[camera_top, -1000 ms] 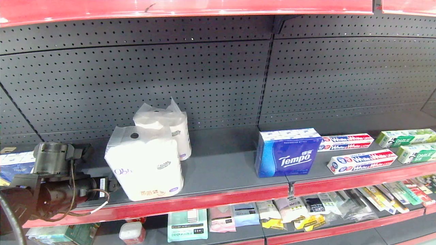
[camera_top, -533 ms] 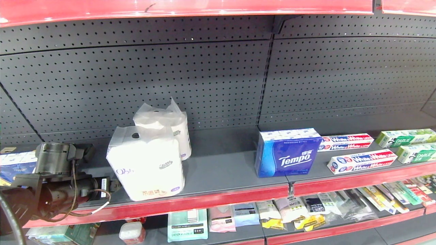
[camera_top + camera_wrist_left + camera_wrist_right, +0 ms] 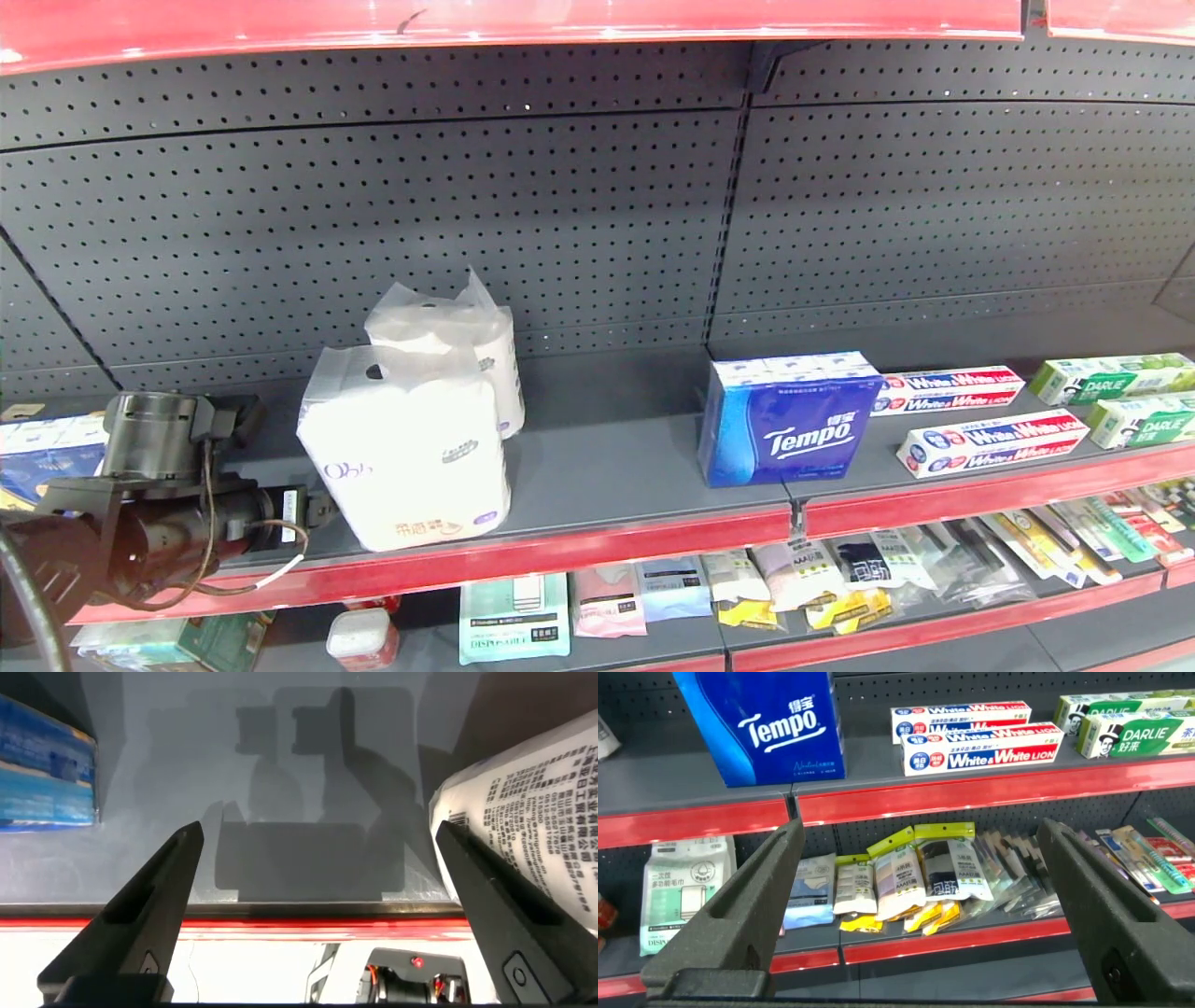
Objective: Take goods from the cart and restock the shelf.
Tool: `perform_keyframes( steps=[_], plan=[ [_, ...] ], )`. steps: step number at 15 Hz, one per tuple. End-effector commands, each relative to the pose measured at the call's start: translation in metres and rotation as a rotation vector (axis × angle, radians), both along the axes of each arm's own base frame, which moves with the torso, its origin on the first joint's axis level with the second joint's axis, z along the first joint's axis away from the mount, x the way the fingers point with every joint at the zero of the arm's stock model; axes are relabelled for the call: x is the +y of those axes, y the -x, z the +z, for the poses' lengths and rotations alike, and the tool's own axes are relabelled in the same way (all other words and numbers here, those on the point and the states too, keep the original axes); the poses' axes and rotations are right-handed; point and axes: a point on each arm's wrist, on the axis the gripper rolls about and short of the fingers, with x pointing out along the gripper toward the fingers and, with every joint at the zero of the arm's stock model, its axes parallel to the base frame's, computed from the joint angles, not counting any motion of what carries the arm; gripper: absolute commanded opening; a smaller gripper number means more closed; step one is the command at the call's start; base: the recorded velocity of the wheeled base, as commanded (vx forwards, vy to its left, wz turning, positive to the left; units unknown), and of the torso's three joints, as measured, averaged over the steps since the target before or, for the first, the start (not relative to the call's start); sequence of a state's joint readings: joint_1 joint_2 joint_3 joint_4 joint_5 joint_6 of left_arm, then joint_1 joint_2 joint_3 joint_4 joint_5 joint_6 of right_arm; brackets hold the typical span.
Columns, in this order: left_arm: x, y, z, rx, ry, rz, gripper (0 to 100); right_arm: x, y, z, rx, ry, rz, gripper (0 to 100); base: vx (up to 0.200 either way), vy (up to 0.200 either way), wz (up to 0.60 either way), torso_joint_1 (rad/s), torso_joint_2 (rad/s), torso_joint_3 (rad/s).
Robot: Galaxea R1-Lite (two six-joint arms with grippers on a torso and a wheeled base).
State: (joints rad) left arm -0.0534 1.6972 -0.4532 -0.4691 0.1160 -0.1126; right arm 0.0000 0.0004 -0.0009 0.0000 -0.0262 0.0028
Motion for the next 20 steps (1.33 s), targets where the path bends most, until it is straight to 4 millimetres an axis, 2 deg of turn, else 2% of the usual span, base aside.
perform_keyframes(
  steps=[1, 5, 8, 10, 12, 14, 15, 16, 18, 20],
  plan=[
    [-0.001, 0.000, 0.000, 0.003, 0.000, -0.002, 100, 0.000, 0.000, 0.000, 0.000, 0.000, 0.000, 100, 0.000, 0.000, 0.00, 0.000, 0.00, 0.000],
    [-0.001, 0.002, 0.001, -0.005, -0.005, -0.001, 100, 0.000, 0.000, 0.000, 0.000, 0.000, 0.000, 100, 0.000, 0.000, 0.00, 0.000, 0.00, 0.000],
    [0.004, 0.009, 0.010, -0.040, -0.026, 0.009, 100, 0.000, 0.000, 0.000, 0.002, 0.000, 0.000, 100, 0.000, 0.000, 0.00, 0.000, 0.00, 0.000],
    [0.016, 0.030, 0.025, -0.089, -0.094, -0.002, 100, 0.000, 0.000, 0.000, 0.000, 0.000, 0.000, 100, 0.000, 0.000, 0.00, 0.000, 0.00, 0.000],
    [0.023, 0.057, 0.040, -0.156, -0.163, -0.020, 100, 0.000, 0.000, 0.000, 0.002, 0.000, 0.000, 100, 0.000, 0.000, 0.00, 0.000, 0.00, 0.000],
    [0.019, 0.115, 0.064, -0.354, -0.212, -0.039, 100, 0.000, 0.000, 0.000, 0.000, 0.000, 0.000, 100, 0.000, 0.000, 0.00, 0.000, 0.00, 0.000],
    [0.017, 0.140, 0.067, -0.418, -0.239, -0.082, 100, 0.000, 0.000, 0.000, 0.000, 0.000, 0.000, 100, 0.000, 0.000, 0.00, 0.000, 0.00, 0.000],
    [0.013, 0.178, 0.069, -0.523, -0.255, -0.162, 100, 0.000, 0.000, 0.000, 0.002, 0.000, 0.000, 100, 0.000, 0.000, 0.00, 0.000, 0.00, 0.000],
    [0.010, 0.223, 0.059, -0.606, -0.232, -0.187, 100, 0.000, 0.000, 0.000, 0.002, 0.000, 0.000, 100, 0.000, 0.000, 0.00, 0.000, 0.00, 0.000],
    [0.009, 0.252, 0.039, -0.622, -0.174, -0.157, 100, 0.000, 0.000, 0.000, 0.000, 0.000, 0.000, 100, 0.000, 0.000, 0.00, 0.000, 0.00, 0.000]
  ],
)
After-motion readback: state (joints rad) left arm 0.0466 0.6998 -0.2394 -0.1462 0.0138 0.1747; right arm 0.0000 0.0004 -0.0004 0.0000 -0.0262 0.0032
